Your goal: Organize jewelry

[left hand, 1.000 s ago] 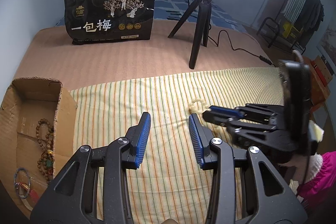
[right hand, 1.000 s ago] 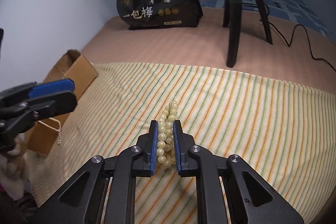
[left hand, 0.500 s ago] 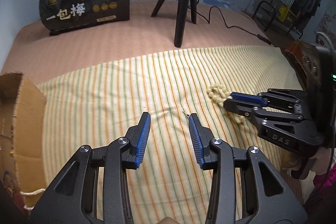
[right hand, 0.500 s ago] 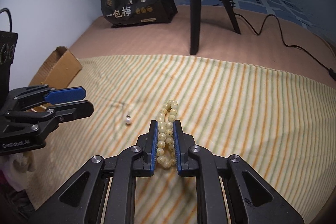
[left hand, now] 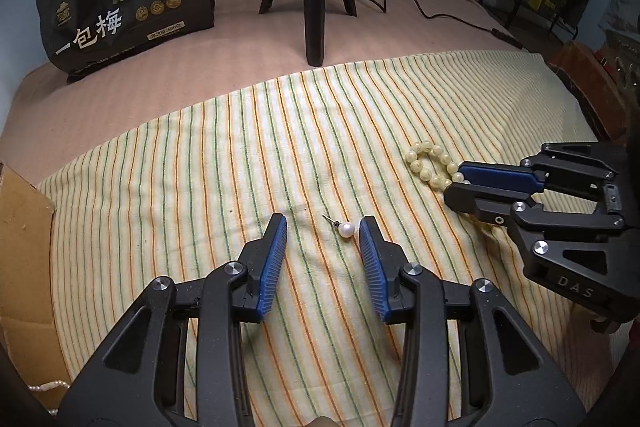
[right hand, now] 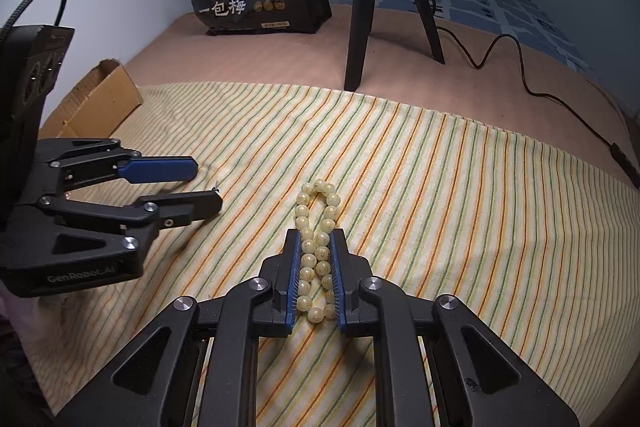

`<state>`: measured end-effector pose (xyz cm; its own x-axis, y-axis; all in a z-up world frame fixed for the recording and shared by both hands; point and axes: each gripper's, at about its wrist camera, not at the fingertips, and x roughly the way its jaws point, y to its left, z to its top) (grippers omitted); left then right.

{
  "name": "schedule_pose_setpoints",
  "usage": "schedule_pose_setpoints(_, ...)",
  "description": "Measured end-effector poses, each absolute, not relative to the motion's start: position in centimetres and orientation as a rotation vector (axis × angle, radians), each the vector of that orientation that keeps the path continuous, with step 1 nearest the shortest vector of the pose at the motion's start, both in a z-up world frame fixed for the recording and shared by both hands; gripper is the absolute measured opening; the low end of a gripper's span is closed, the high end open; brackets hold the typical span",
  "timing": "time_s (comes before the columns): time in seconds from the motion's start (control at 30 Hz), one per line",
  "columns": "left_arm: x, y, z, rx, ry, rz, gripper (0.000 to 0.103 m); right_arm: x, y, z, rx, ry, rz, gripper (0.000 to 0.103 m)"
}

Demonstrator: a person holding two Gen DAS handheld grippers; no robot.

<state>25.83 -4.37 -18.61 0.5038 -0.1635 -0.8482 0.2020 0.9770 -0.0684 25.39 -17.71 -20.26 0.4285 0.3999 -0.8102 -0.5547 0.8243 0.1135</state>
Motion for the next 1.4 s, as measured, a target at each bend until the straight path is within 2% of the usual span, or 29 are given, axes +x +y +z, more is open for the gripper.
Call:
schedule_pose_setpoints(0.13, 26.0, -4.5, -18.7, 0.039, 1.013, -0.222, 0.038, 25.1, -17.8, -20.3, -0.212, 0.948, 0.594, 0.015)
schedule_pose_setpoints(0.47, 25.2, -5.5, -19.2, 0.091, 0.993, -0.253, 0.009, 25.0, -18.1, -20.6, -0.219, 0.958, 0.585, 0.027)
schedule_pose_setpoints(0.63, 25.0, -5.4, -19.1, 0.088, 0.996, -0.261, 0.008, 24.7, -17.9, -20.7, -0.245, 0.955, 0.579, 0.027)
schedule_pose_setpoints(0.73, 24.8, -5.1, -18.9, 0.082, 0.999, -0.263, 0.008, 24.5, -17.9, -20.6, -0.252, 0.954, 0.573, 0.014)
schedule_pose_setpoints(1.1, 22.8, -3.5, -15.9, 0.054, 0.954, -0.251, 0.008, 23.0, -18.1, -19.2, -0.232, 0.935, 0.553, 0.012)
schedule_pose_setpoints(1.13, 22.5, -3.2, -15.5, 0.05, 0.944, -0.248, 0.008, 22.8, -18.1, -18.9, -0.23, 0.93, 0.553, 0.001)
schedule_pose_setpoints(1.4, 20.7, -1.1, -13.1, 0.031, 0.899, -0.215, 0.008, 21.5, -18.1, -16.7, -0.22, 0.893, 0.56, 0.0)
